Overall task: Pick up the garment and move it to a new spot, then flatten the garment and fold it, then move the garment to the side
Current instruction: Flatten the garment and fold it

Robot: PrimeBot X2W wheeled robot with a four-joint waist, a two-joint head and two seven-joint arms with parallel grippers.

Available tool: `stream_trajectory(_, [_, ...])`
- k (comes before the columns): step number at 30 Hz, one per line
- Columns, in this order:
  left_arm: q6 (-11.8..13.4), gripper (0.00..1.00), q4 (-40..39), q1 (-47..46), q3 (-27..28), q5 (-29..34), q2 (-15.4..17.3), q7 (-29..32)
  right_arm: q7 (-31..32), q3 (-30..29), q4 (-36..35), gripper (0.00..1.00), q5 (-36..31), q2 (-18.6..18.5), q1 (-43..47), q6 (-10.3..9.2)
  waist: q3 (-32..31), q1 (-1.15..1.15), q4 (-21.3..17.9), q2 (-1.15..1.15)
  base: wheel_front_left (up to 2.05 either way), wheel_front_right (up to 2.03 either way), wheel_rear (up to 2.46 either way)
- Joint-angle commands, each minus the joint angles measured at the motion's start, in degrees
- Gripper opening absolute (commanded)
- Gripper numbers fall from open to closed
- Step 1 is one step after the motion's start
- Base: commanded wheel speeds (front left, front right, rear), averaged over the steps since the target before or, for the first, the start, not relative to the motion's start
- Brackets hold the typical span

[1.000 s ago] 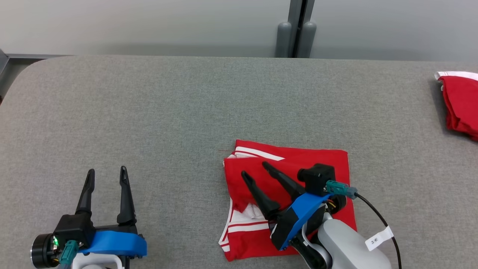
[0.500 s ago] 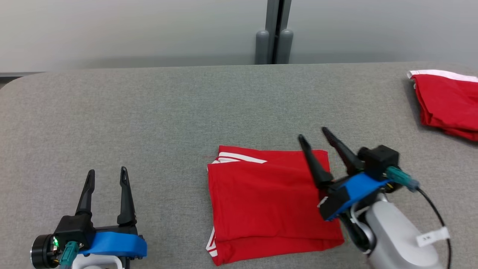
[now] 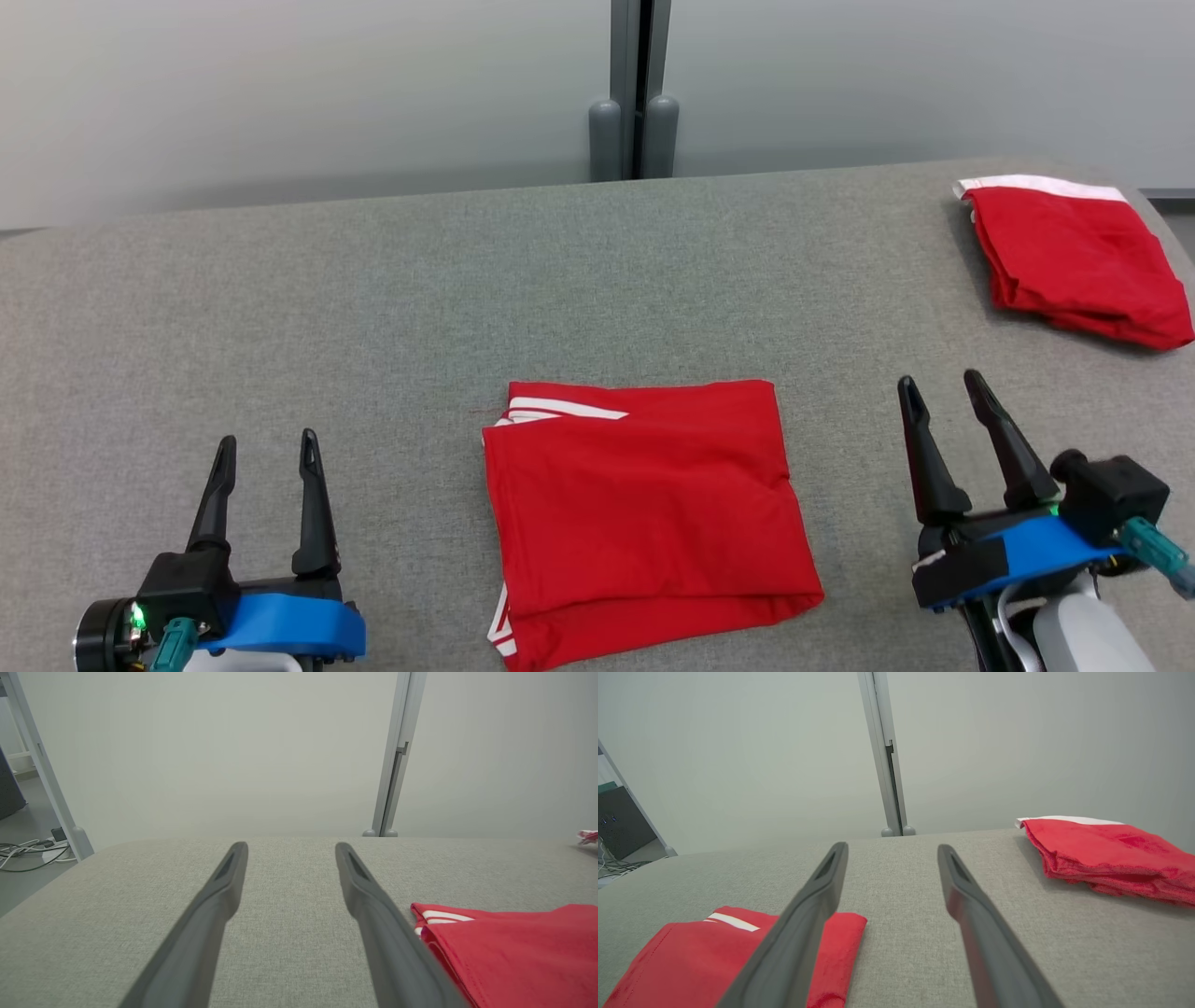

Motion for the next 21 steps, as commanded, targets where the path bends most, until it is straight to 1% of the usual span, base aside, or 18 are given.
stream_trajectory(1, [0.3,1.00,0.0,0.6,-0.1,0.1,0.0,-0.2,-0.1,-0.7,-0.6,1.00,-0.7,0.4,1.7,0.01,-0.5,0.01,-0.3,0.00,0.00,0.00,0.00])
stream_trajectory(11, [-0.4,1.00,-0.4,2.9,-0.9,1.0,0.1,-0.2,-0.1,-5.0,-3.0,1.00,-3.0,3.1,9.0,0.01,-3.3,0.01,0.4,0.00,0.00,0.00,0.00])
stream_trajectory(16, [0.1,1.00,-0.6,4.3,-1.1,1.1,0.2,-0.2,0.8,-5.4,-3.9,1.00,-4.3,4.1,10.9,0.01,-4.2,0.01,1.0,0.00,0.00,0.00,0.00])
stream_trajectory(21, [0.1,1.00,-0.3,4.5,-1.3,1.0,0.6,-0.2,1.5,-5.3,-5.2,1.00,-5.3,4.7,11.7,0.02,-4.3,0.01,1.6,0.00,0.00,0.00,0.00])
